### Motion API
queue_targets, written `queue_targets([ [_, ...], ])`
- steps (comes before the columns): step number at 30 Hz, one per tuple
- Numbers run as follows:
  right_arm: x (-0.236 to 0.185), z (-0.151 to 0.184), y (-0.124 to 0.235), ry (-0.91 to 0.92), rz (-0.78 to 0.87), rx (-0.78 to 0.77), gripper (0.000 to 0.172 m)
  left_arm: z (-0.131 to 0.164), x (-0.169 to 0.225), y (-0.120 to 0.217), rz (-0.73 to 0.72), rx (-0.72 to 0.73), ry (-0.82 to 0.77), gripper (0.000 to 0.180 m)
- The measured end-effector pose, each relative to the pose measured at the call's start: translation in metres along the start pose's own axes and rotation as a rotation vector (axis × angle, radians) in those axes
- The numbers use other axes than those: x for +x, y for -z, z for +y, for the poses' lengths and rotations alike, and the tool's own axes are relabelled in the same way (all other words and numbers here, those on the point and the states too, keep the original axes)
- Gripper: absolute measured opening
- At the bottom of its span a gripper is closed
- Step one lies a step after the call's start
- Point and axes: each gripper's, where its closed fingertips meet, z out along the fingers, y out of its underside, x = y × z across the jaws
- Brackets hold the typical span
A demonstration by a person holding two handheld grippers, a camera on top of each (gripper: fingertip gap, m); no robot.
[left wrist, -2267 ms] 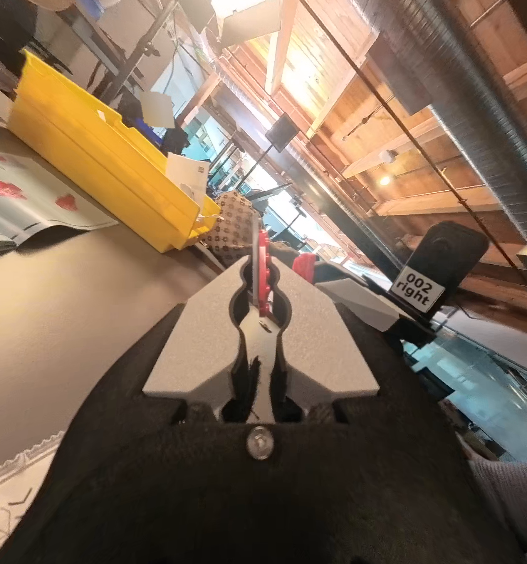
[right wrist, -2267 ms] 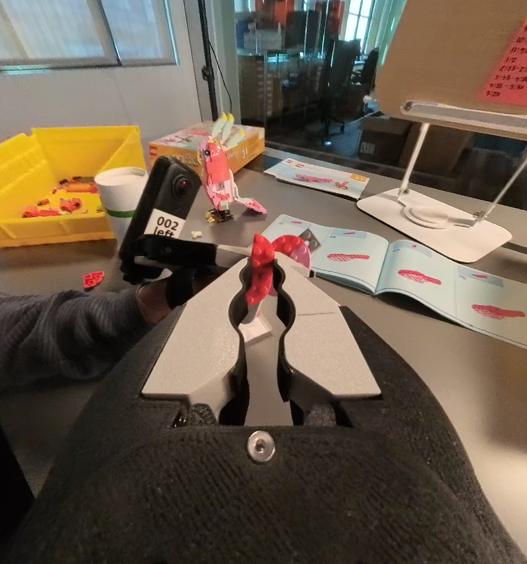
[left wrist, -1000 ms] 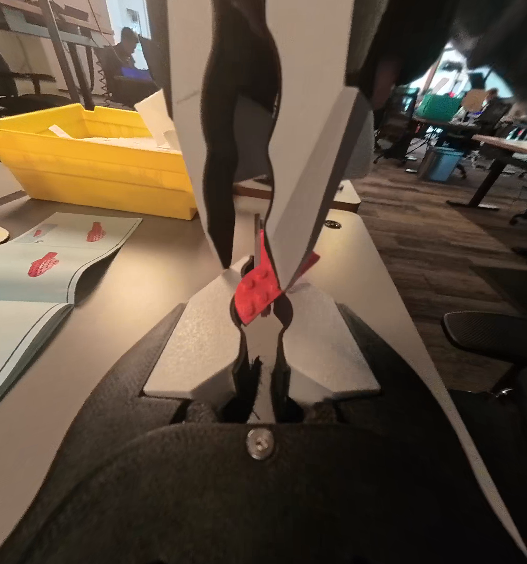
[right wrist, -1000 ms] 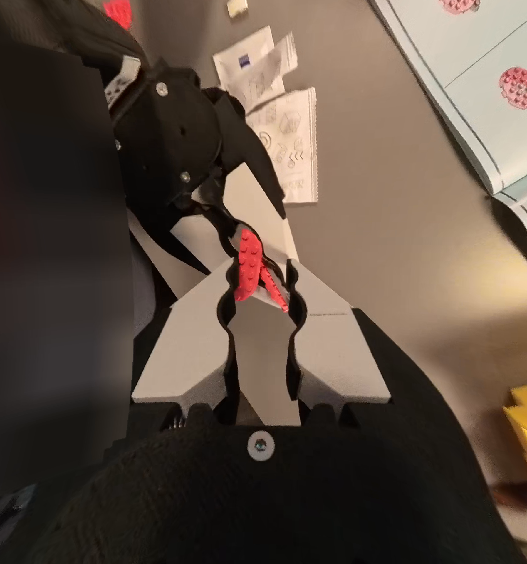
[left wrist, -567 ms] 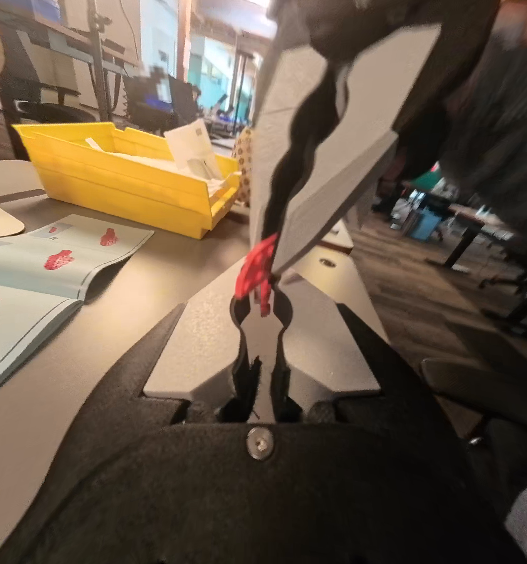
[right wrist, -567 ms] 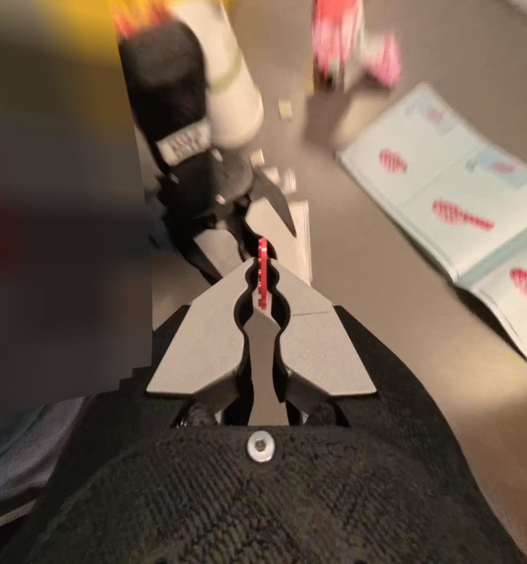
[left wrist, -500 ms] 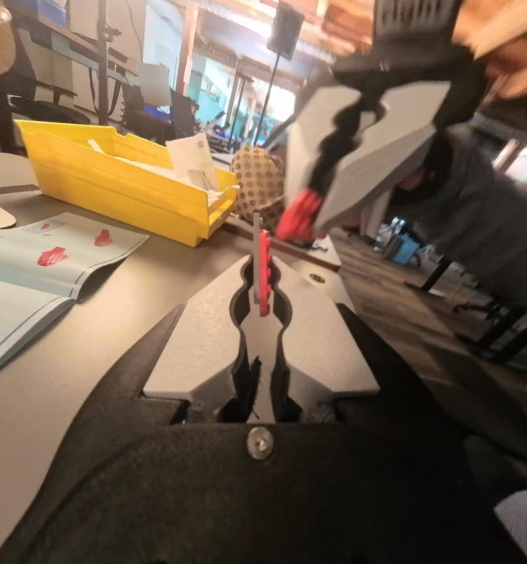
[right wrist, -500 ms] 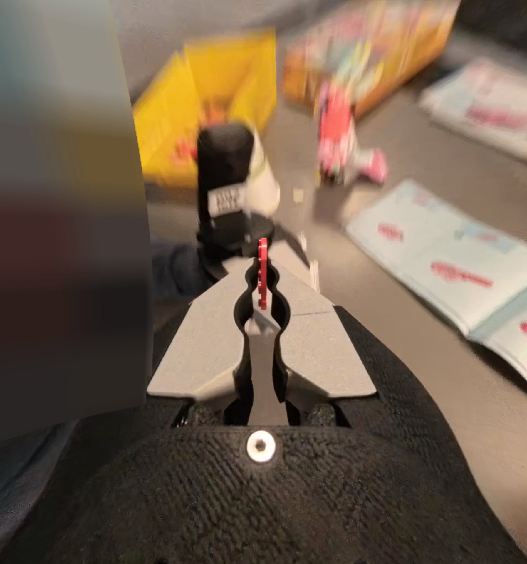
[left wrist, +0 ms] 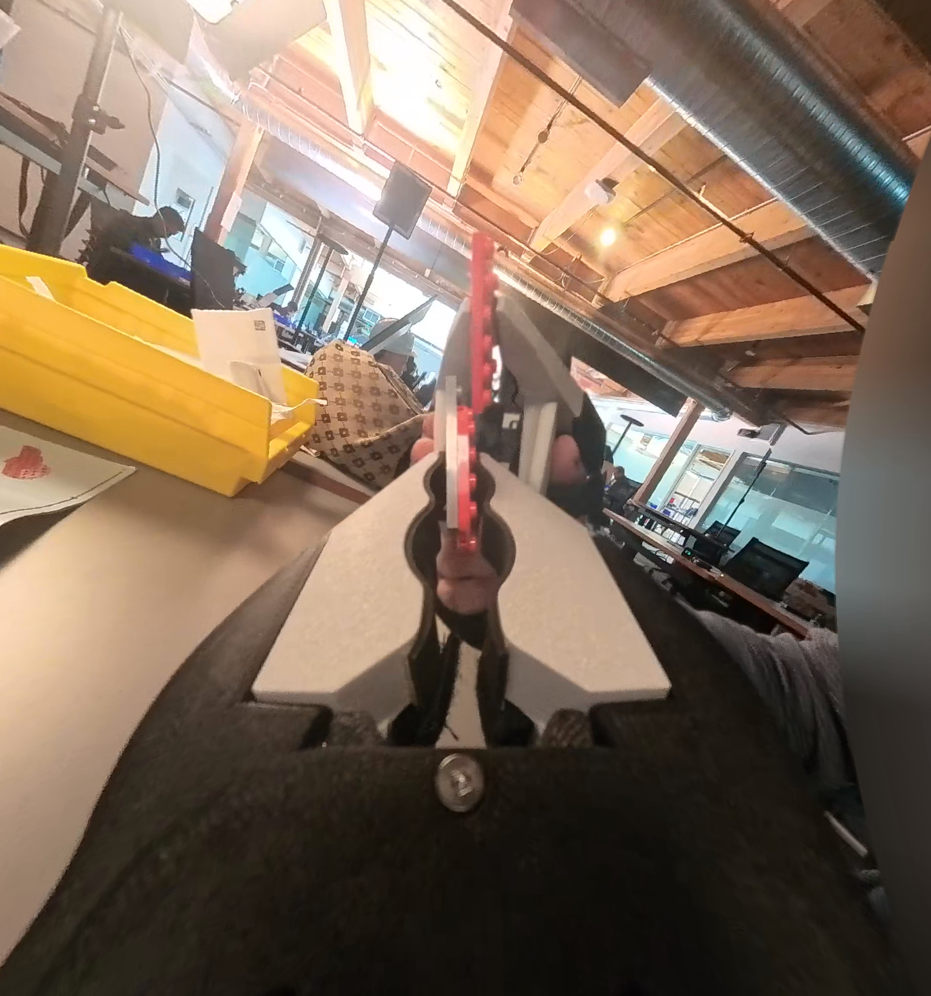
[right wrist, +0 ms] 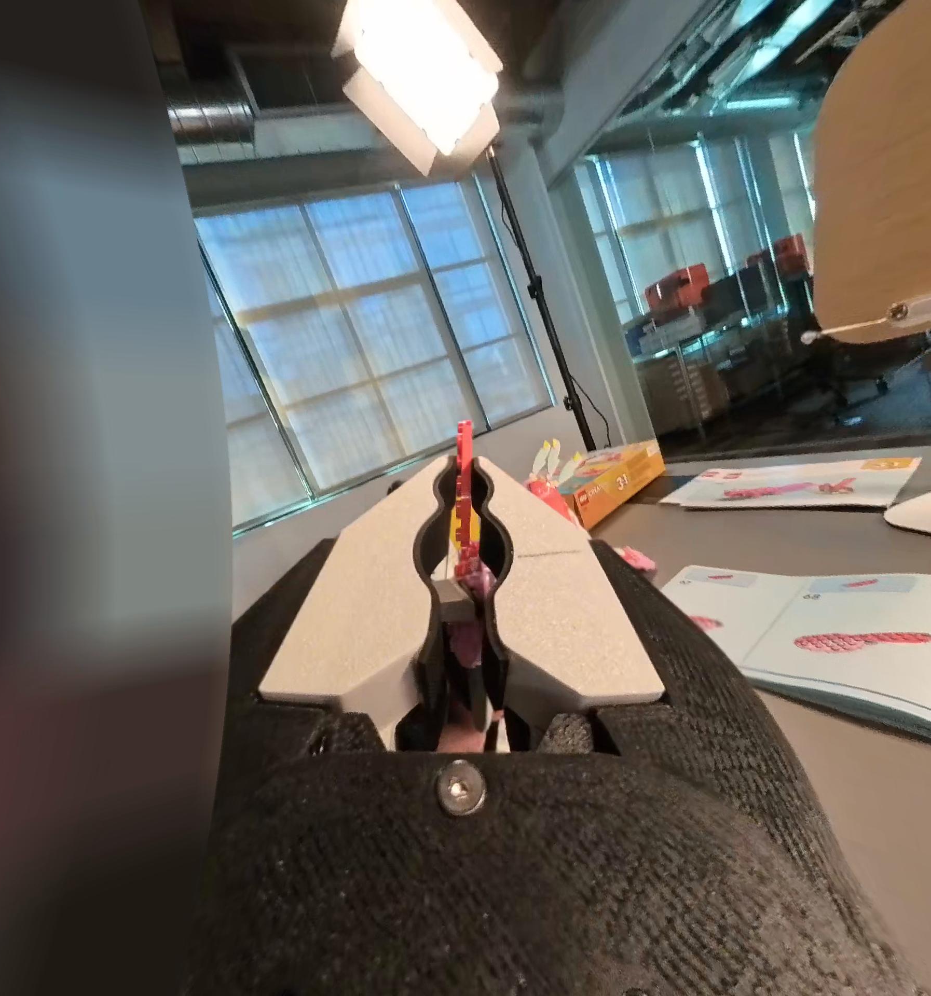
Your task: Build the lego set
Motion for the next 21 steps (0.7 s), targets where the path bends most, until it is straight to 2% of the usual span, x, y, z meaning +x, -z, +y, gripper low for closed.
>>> queue_targets([
  [14,-0.013,-0.008,0.002,0.072,-0.08,0.183,0.004,-0.015,0.019,0.006,0.179,0.119,0.132,0.006],
  [17,-0.015,-0.008,0.004,0.065,-0.1,0.175,0.004,-0.019,0.022,0.008,0.22,0.159,0.19,0.006],
  [21,-0.015,-0.006,0.006,0.051,-0.097,0.104,0.003,-0.014,0.02,0.005,0.194,0.135,0.147,0.006],
])
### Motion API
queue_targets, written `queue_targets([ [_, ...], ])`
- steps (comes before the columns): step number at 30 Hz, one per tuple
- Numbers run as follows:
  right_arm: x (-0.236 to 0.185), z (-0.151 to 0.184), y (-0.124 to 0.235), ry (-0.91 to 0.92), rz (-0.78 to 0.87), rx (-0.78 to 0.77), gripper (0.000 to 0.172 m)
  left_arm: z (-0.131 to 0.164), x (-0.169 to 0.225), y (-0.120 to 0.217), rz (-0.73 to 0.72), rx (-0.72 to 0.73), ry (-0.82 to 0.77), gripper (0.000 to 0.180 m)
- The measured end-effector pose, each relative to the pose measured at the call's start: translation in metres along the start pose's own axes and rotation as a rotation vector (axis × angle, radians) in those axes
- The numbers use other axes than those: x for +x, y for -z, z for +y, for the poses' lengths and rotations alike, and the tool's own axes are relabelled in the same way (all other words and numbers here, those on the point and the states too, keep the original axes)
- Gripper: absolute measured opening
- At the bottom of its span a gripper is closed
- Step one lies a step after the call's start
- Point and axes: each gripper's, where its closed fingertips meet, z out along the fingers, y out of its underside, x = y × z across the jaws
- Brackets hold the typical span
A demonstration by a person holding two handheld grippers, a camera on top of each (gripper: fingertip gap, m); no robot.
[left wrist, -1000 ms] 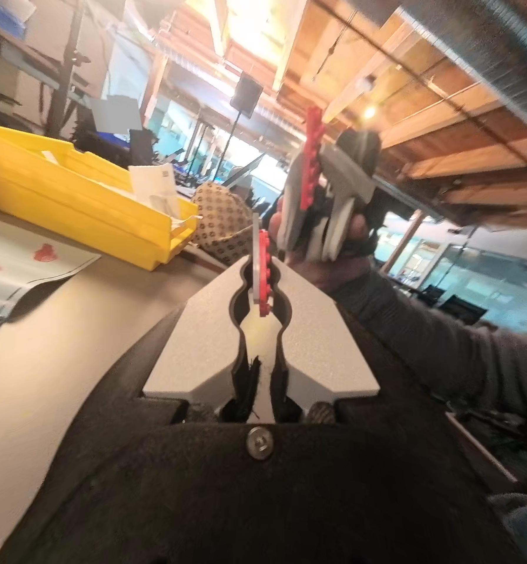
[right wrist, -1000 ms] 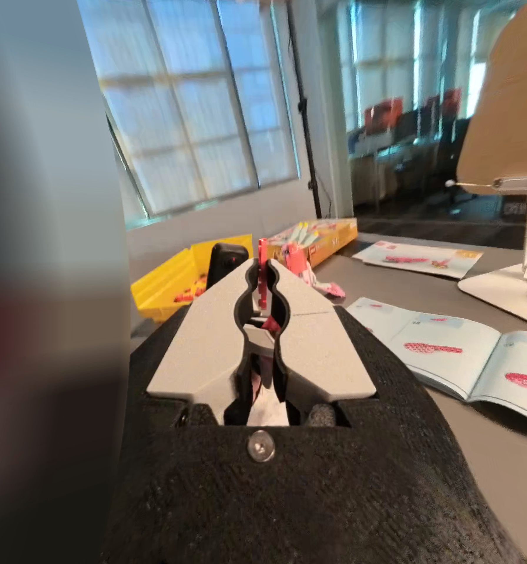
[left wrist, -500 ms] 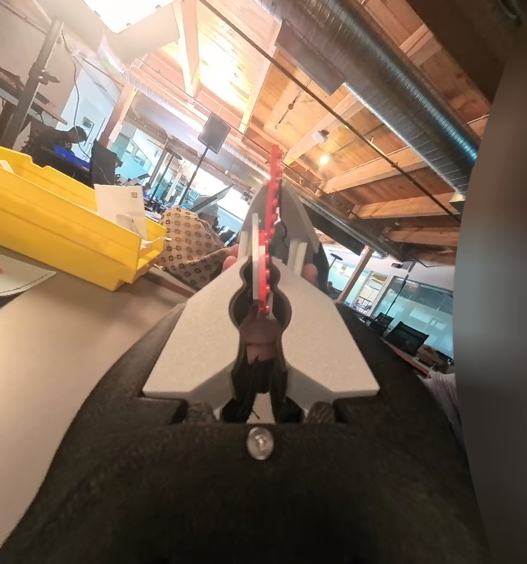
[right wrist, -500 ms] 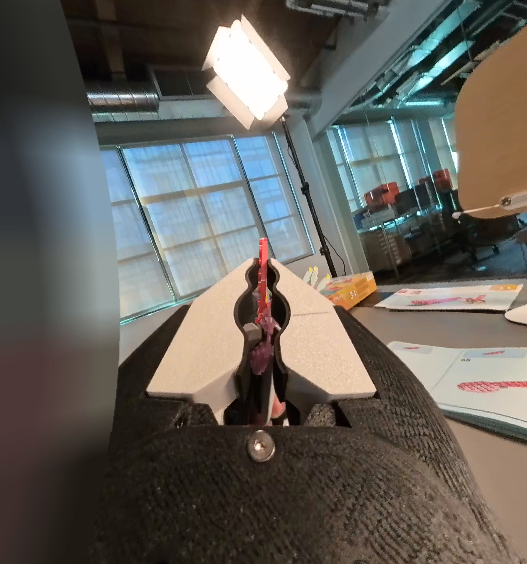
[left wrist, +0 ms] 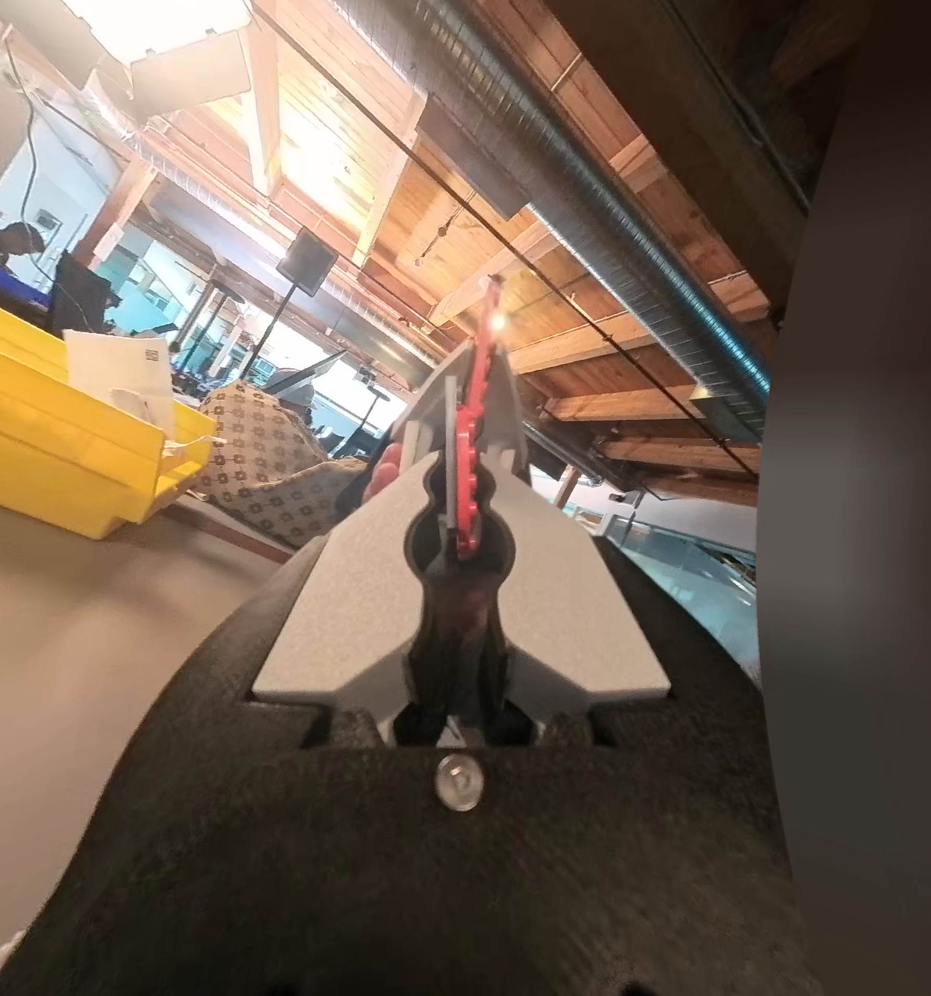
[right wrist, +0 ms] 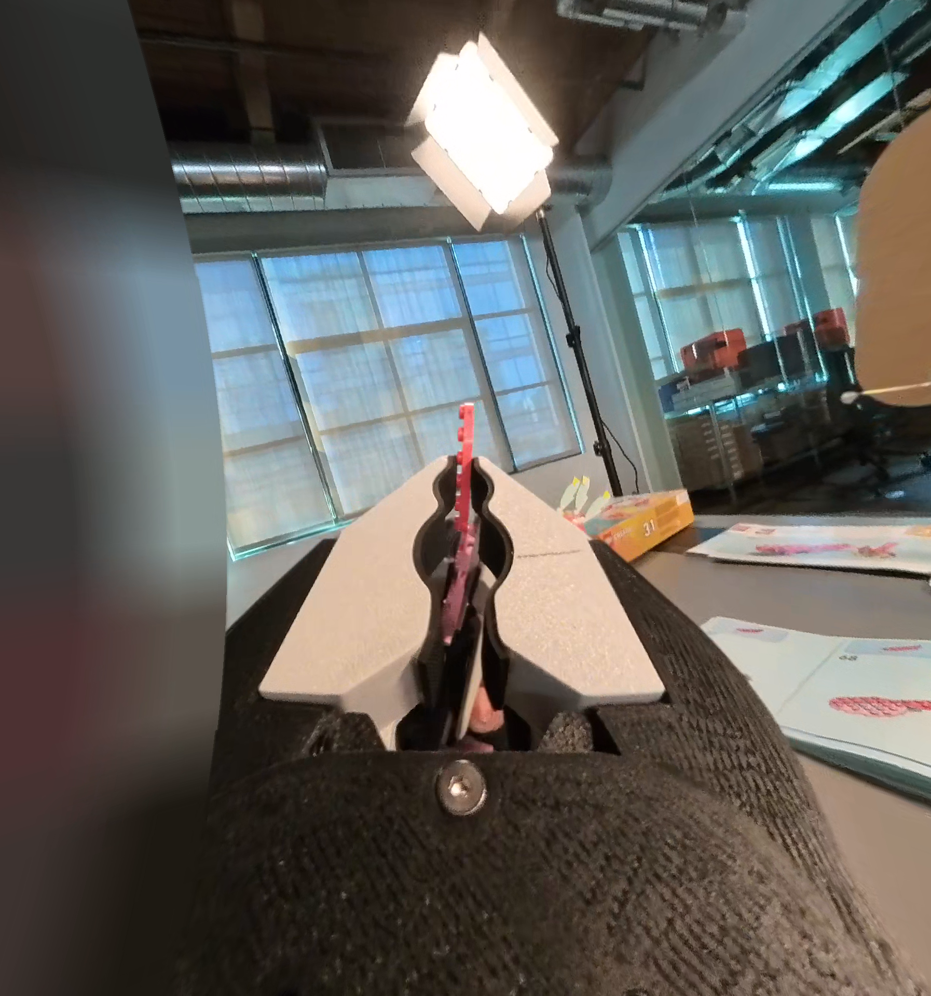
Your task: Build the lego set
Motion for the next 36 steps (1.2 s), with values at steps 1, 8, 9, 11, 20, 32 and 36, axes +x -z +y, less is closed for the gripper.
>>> queue_targets([
  [1,0.0,-0.001,0.0,-0.005,0.009,-0.006,0.003,0.0,-0.001,0.0,-0.012,-0.005,-0.012,0.006],
  [8,0.008,-0.001,-0.002,-0.112,0.048,0.034,0.003,-0.001,-0.006,0.001,-0.057,-0.019,-0.065,0.006],
  [9,0.009,0.0,-0.002,-0.13,0.046,0.031,0.003,0.0,-0.007,0.001,-0.063,-0.025,-0.071,0.006],
  [11,0.01,0.002,-0.003,-0.17,0.028,0.025,0.003,0.003,-0.008,0.001,-0.072,-0.042,-0.087,0.006],
  [20,0.005,0.001,0.001,-0.095,-0.021,0.036,0.004,0.005,-0.005,-0.001,-0.094,-0.063,-0.174,0.006],
  [32,-0.005,-0.008,0.01,-0.131,-0.157,0.186,0.004,0.006,-0.005,-0.006,-0.316,-0.202,-0.643,0.006],
  [36,-0.007,-0.011,0.016,-0.047,-0.175,0.255,0.004,0.012,-0.005,-0.009,-0.316,-0.235,-0.627,0.006],
])
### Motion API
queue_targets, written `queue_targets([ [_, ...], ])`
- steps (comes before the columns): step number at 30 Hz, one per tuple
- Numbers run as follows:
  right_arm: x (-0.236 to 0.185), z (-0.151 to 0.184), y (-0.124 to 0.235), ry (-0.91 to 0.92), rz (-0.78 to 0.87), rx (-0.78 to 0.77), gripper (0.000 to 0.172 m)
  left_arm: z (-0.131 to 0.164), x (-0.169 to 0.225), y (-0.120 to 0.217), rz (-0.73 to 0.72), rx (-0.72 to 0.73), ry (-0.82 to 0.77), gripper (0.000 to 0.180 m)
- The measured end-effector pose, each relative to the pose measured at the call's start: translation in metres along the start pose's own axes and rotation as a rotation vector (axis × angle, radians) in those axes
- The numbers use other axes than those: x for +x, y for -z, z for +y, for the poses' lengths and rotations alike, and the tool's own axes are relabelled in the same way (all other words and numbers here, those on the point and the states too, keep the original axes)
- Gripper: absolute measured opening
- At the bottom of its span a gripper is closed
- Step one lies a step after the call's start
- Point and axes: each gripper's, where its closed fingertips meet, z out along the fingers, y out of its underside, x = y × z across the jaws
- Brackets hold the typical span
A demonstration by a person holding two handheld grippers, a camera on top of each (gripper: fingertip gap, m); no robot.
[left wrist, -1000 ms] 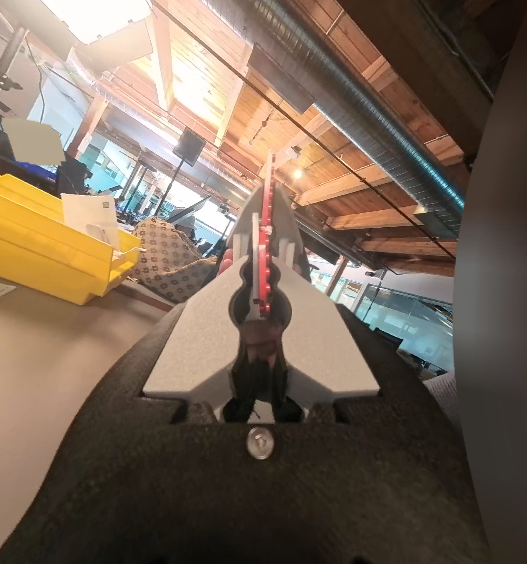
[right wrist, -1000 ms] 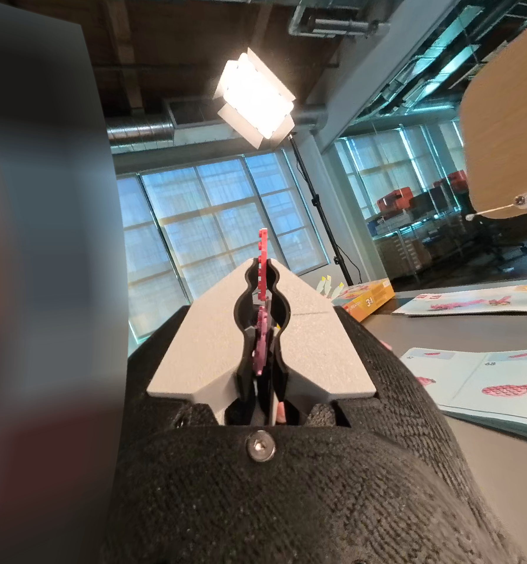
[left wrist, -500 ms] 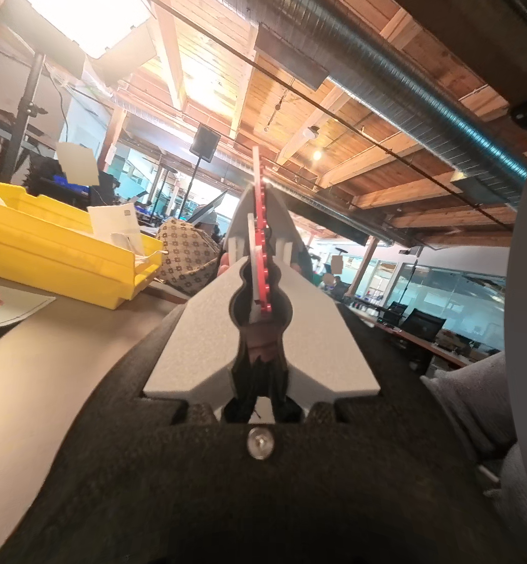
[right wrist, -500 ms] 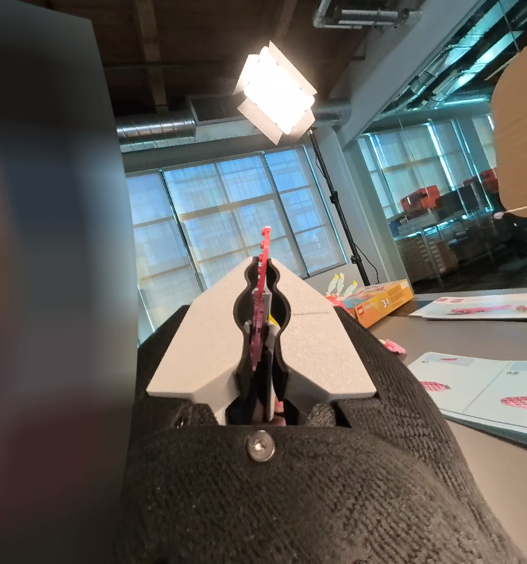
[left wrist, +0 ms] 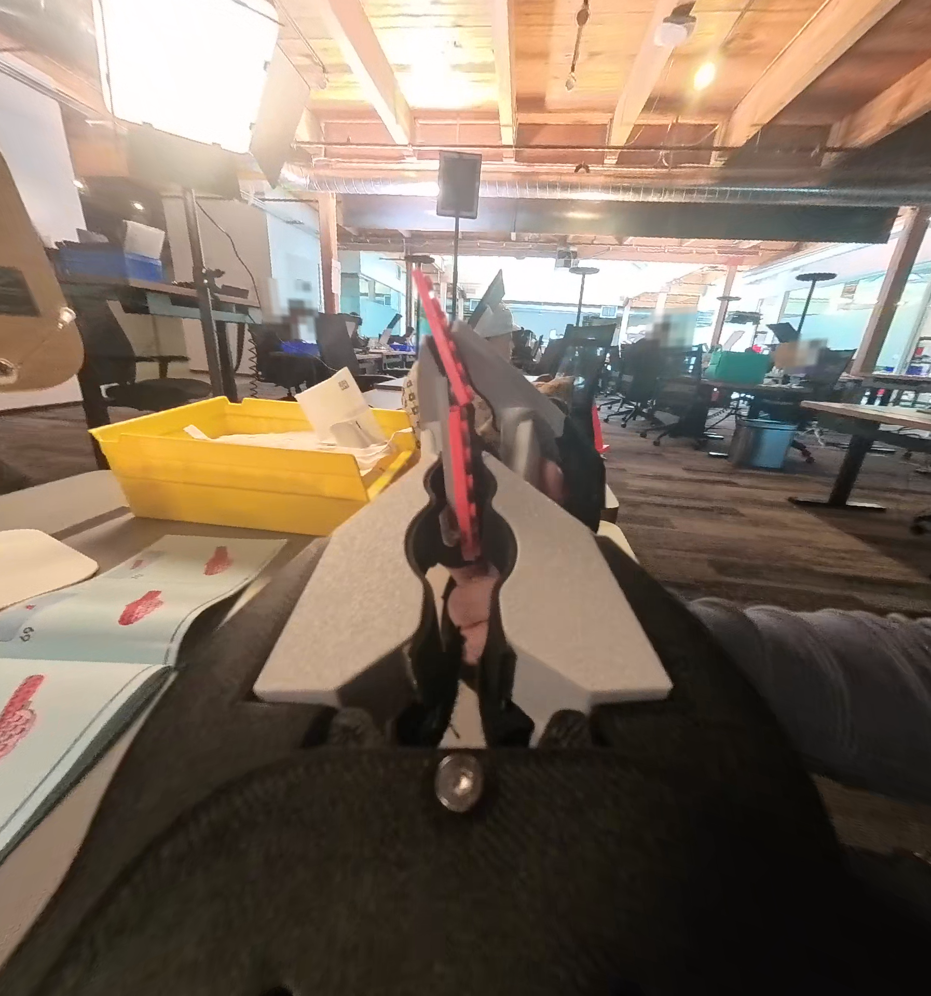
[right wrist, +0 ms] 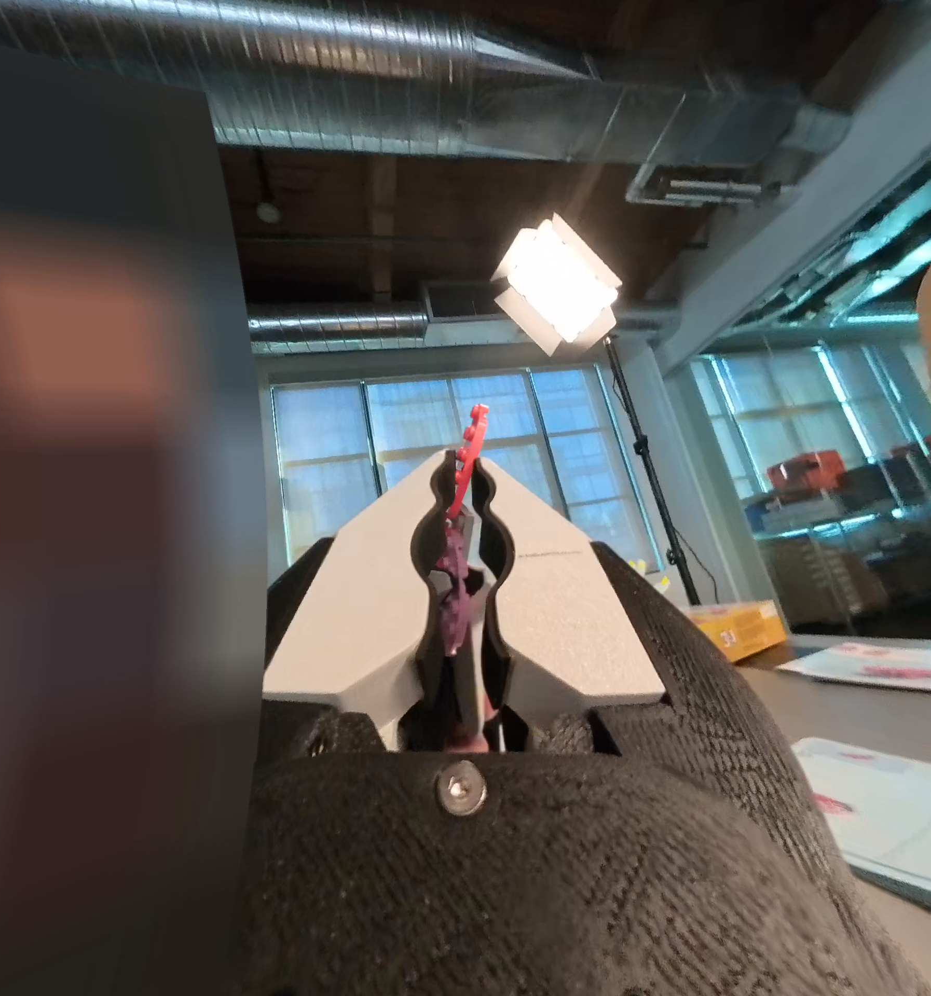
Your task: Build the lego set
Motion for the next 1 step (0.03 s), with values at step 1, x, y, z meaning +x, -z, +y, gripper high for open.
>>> queue_targets([
  [1,0.0004,-0.0007,0.001,0.018,-0.001,0.007,0.004,0.0014,0.0007,-0.001,0.007,-0.006,0.022,0.006],
])
